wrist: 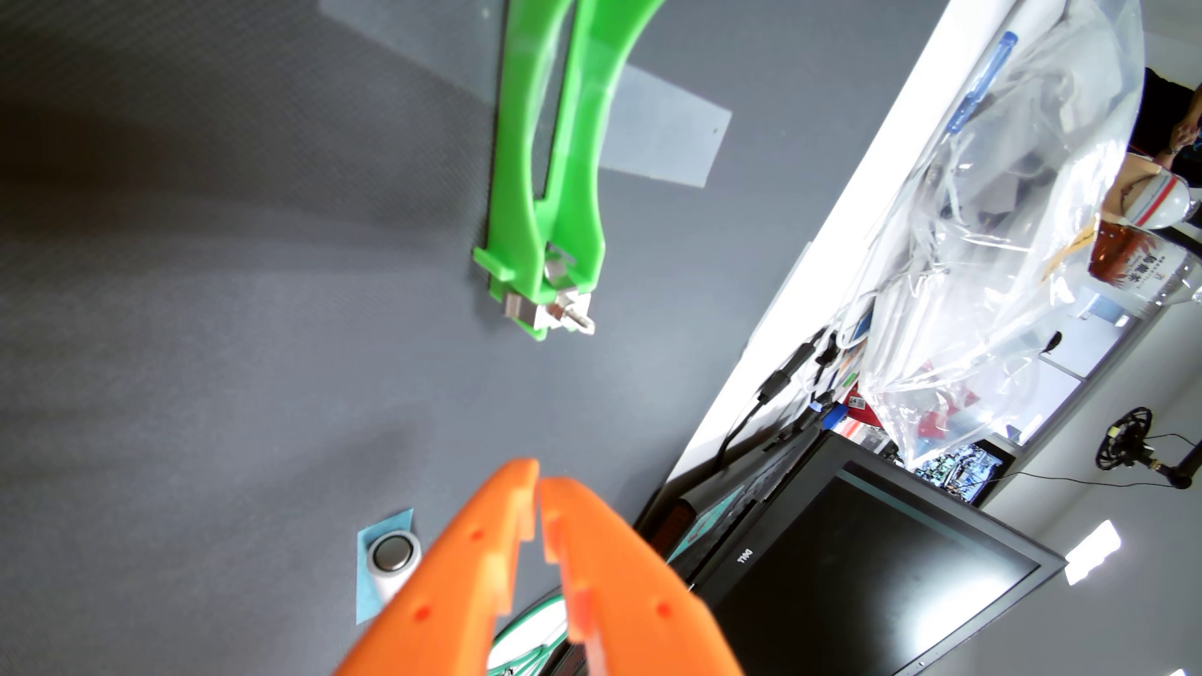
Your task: Insert Battery
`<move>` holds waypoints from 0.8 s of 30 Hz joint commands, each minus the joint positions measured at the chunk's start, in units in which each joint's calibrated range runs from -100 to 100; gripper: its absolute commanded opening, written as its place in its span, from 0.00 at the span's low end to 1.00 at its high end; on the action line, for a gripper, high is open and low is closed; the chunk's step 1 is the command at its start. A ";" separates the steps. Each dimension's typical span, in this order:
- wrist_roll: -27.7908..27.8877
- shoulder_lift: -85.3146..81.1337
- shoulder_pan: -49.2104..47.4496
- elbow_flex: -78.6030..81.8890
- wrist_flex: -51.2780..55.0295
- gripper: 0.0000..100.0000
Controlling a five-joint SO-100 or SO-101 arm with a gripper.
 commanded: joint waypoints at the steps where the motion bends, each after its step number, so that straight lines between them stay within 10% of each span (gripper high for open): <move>1: 0.01 -0.41 -0.21 -0.34 0.09 0.02; 24: 0.06 10.84 1.08 -29.51 6.10 0.01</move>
